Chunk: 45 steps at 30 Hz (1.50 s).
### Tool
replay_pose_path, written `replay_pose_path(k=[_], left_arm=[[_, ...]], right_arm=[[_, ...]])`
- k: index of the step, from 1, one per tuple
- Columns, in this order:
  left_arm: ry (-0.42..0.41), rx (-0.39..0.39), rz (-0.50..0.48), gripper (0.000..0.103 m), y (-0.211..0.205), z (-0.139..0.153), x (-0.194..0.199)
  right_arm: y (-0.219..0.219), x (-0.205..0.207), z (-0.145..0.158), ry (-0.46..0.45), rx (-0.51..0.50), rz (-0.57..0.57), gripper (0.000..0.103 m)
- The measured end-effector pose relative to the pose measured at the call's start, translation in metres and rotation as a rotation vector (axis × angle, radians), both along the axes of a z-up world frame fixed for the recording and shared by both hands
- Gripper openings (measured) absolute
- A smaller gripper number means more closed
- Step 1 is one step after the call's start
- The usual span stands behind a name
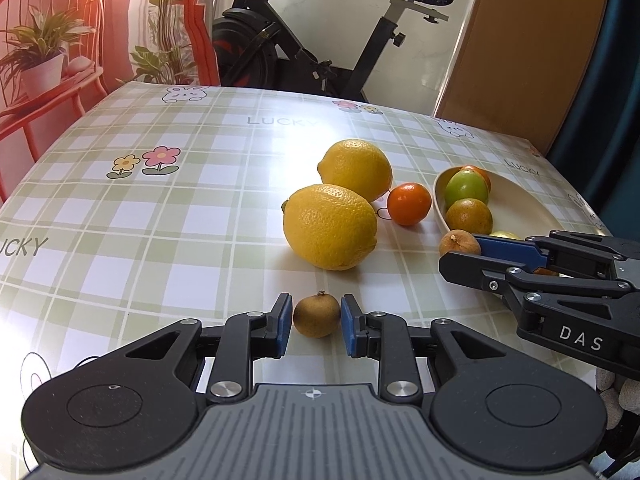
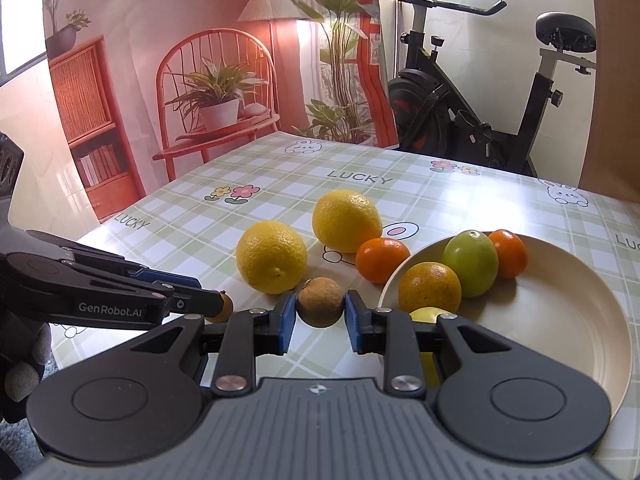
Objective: Organize fruits
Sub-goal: 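Carry the kiwi in the right tool to the plate while the left tool carries another kiwi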
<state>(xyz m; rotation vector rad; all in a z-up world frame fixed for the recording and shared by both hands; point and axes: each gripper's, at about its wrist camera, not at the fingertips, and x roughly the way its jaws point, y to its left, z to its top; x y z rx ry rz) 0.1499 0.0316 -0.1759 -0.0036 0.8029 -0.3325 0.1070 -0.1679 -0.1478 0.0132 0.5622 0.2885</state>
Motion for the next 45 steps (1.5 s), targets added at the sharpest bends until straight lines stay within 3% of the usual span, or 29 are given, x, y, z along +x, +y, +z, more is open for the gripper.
replay_pose_path(k=[13, 28, 35, 45], left_arm=[[-0.016, 0.008, -0.005, 0.027, 0.000, 0.001, -0.005], [-0.111, -0.009, -0.055, 0.027, -0.012, 0.029, -0.011], [-0.150, -0.011, -0.122, 0.027, -0.037, 0.042, -0.008], [-0.152, -0.028, -0.234, 0.027, -0.086, 0.045, 0.005]], right_arm=[[-0.003, 0.001, -0.001, 0.007, 0.017, -0.016, 0.029], [-0.011, -0.006, 0.005, -0.023, 0.034, -0.039, 0.028], [-0.022, -0.011, 0.011, -0.055, 0.039, -0.078, 0.029], [-0.068, -0.018, 0.007, -0.084, 0.031, -0.231, 0.029]])
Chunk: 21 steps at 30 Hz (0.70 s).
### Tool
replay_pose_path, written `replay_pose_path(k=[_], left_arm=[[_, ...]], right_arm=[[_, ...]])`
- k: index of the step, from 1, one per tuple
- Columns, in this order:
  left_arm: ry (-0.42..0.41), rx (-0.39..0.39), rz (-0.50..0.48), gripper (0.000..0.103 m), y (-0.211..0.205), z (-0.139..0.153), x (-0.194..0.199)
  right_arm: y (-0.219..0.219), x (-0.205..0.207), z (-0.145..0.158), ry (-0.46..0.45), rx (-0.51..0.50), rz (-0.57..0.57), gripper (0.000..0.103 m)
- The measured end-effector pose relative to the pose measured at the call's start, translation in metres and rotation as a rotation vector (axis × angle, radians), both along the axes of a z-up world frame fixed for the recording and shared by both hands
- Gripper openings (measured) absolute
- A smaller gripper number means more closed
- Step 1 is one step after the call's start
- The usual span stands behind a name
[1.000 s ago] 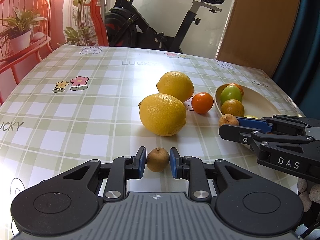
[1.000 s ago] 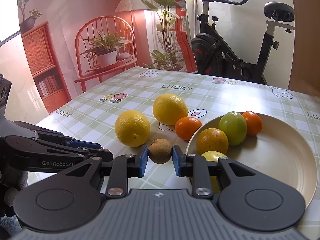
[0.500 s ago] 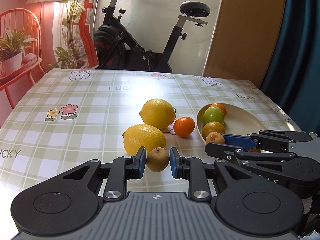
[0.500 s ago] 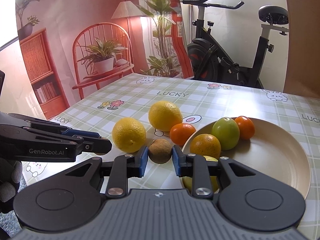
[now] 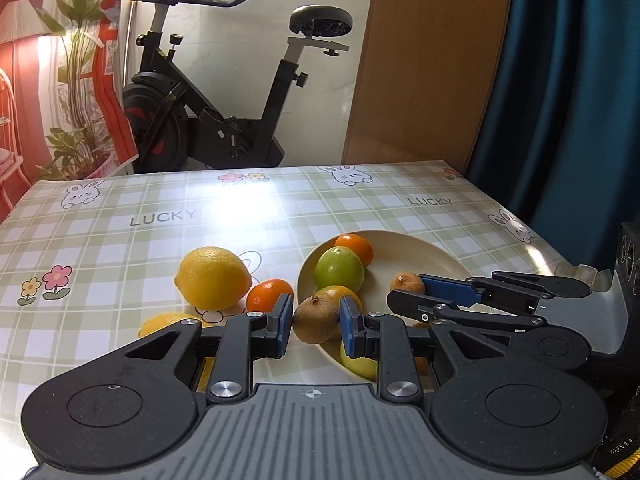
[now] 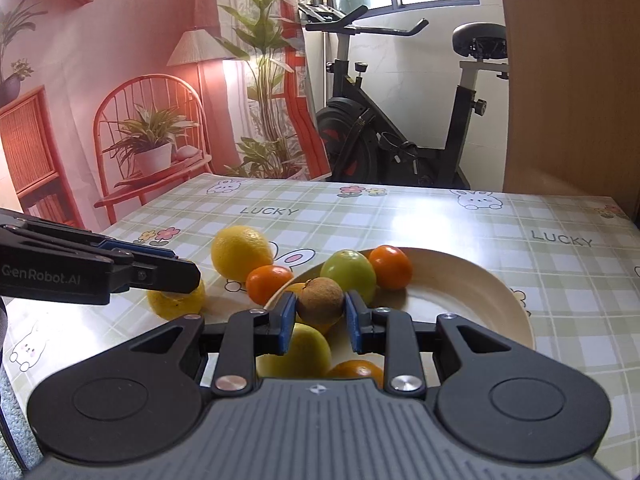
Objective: Organize fruits
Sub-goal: 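Carry the kiwi in the right tool to the plate while the left tool carries another kiwi, then lower both kiwis into the plate and open both tools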
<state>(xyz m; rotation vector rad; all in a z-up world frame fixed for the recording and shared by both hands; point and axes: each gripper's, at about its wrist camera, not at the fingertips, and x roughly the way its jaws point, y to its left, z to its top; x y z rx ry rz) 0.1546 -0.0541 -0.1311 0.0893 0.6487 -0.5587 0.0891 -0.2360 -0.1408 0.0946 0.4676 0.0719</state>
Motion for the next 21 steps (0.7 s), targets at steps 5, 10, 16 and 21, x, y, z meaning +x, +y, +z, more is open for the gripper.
replay_pose_path(k=[5, 10, 16, 21], left_arm=[[0.019, 0.005, -0.051, 0.027, -0.028, -0.005, 0.015], [0.023, 0.014, -0.091, 0.027, -0.054, -0.012, 0.029], [0.053, 0.026, -0.114, 0.027, -0.073, -0.025, 0.042], [0.058, 0.052, -0.126, 0.027, -0.076, -0.028, 0.046]], right_arm=[[-0.025, 0.000, -0.006, -0.004, 0.003, -0.061, 0.029], [-0.043, 0.004, -0.014, 0.016, -0.006, -0.093, 0.029], [-0.054, 0.009, -0.023, 0.043, -0.028, -0.093, 0.029], [-0.057, 0.011, -0.024, 0.037, -0.015, -0.103, 0.029]])
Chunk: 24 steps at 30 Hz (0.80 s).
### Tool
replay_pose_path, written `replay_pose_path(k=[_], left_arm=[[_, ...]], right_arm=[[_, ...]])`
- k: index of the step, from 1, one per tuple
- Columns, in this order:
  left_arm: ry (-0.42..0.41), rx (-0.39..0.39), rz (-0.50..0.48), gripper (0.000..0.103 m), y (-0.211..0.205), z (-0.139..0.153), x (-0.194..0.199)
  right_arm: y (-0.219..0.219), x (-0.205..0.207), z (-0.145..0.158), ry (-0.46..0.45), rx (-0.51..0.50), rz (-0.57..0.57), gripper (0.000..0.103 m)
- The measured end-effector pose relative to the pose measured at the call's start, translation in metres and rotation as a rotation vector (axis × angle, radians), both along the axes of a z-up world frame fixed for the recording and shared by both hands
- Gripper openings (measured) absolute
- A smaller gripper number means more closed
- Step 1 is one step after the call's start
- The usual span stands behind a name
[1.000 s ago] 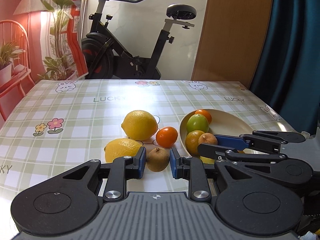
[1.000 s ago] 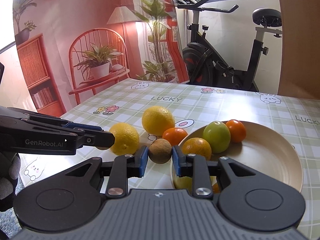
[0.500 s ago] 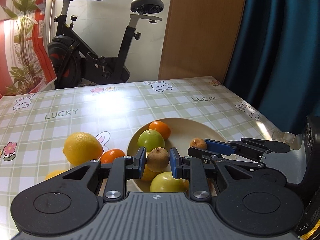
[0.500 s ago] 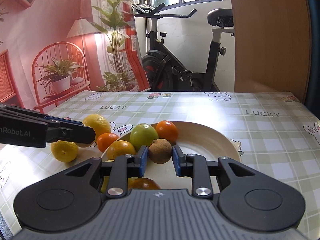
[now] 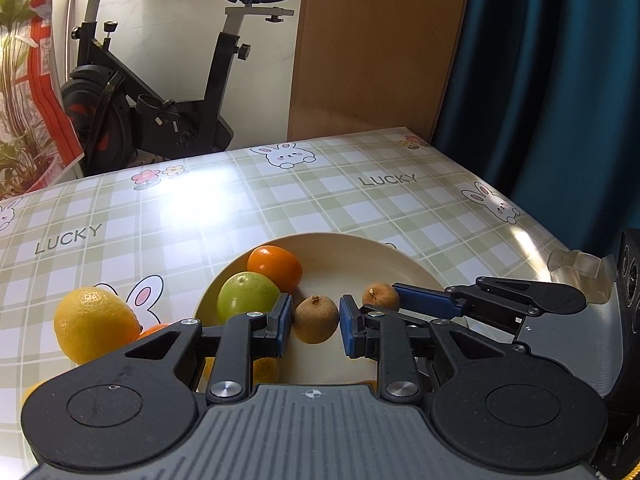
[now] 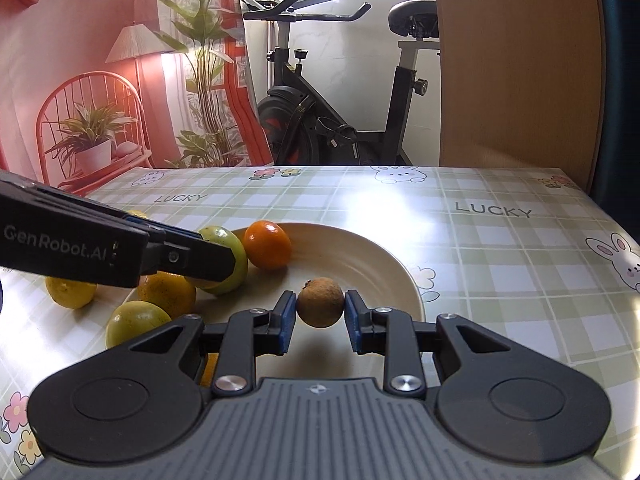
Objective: Organize fruits
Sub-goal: 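Lower both kiwis into the plate and open both tools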
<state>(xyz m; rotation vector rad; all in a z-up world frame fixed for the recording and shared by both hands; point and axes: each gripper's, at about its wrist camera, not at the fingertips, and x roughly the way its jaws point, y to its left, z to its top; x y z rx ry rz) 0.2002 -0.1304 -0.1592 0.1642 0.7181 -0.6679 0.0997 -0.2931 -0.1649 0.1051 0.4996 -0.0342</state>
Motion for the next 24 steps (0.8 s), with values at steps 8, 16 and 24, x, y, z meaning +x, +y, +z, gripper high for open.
replay_pose_path(k=[8, 16, 24], left_arm=[[0.019, 0.027, -0.002, 0.027, -0.007, -0.006, 0.003], [0.035, 0.036, 0.003, 0.027, -0.009, -0.011, 0.005], [0.048, 0.044, 0.008, 0.027, -0.008, -0.014, 0.005]], right_arm=[[-0.005, 0.003, -0.001, 0.020, 0.043, -0.013, 0.029], [-0.003, 0.007, -0.001, 0.040, 0.038, -0.016, 0.029], [-0.002, 0.009, -0.002, 0.049, 0.026, -0.017, 0.029]])
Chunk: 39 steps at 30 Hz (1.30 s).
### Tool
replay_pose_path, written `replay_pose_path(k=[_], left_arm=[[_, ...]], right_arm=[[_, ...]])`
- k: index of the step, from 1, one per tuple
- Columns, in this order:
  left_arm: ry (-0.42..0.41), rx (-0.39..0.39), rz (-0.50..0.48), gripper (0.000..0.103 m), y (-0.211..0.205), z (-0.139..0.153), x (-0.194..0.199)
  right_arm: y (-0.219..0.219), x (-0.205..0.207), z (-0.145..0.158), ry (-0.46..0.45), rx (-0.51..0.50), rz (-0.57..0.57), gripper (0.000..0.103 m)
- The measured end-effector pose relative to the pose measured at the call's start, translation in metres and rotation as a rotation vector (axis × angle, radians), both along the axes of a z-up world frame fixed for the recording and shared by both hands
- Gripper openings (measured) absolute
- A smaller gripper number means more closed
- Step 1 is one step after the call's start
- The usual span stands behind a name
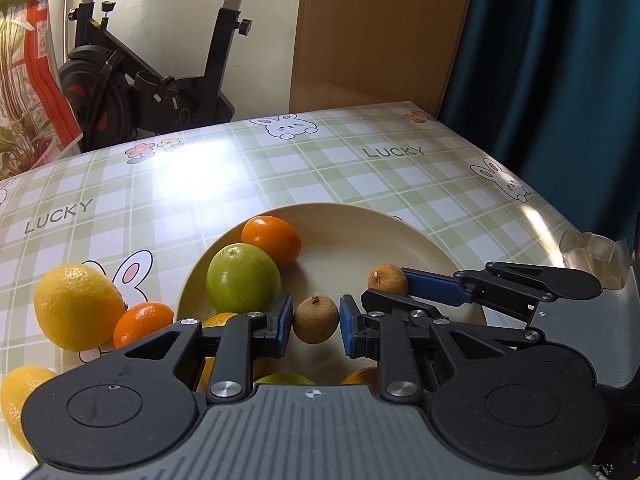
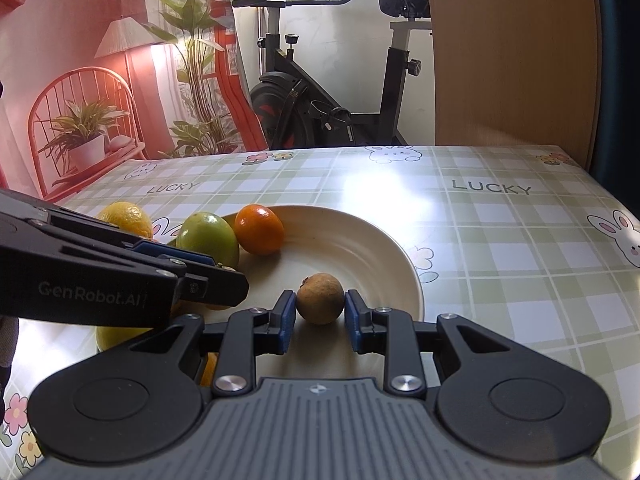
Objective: Organize fruits
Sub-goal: 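Lower both kiwis into the plate and open both tools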
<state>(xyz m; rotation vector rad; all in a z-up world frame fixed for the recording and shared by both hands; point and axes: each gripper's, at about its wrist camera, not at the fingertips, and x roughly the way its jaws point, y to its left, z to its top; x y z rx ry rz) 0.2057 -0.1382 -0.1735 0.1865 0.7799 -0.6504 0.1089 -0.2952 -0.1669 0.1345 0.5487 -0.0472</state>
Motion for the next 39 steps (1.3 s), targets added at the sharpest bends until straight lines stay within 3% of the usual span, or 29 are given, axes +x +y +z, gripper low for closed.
replay_pose_path(k=[12, 21, 26, 28, 39], left_arm=[[-0.015, -0.013, 0.008, 0.027, 0.002, 0.006, -0.002], [-0.070, -0.045, 0.026, 0.028, 0.015, 0.031, -0.009], [-0.084, -0.075, 0.086, 0.036, 0.038, 0.047, -0.009], [-0.076, -0.092, 0.119, 0.050, 0.053, 0.052, -0.008], [-0.067, -0.146, 0.327, 0.056, 0.139, 0.066, 0.002]], right_arm=[[-0.003, -0.006, 0.000, -0.036, 0.011, -0.019, 0.030], [-0.006, -0.011, 0.002, -0.066, 0.021, -0.035, 0.033], [-0.007, -0.019, 0.003, -0.088, 0.025, -0.059, 0.033], [-0.008, -0.021, 0.004, -0.081, 0.033, -0.066, 0.033], [0.002, -0.028, 0.027, -0.110, 0.077, -0.074, 0.038]])
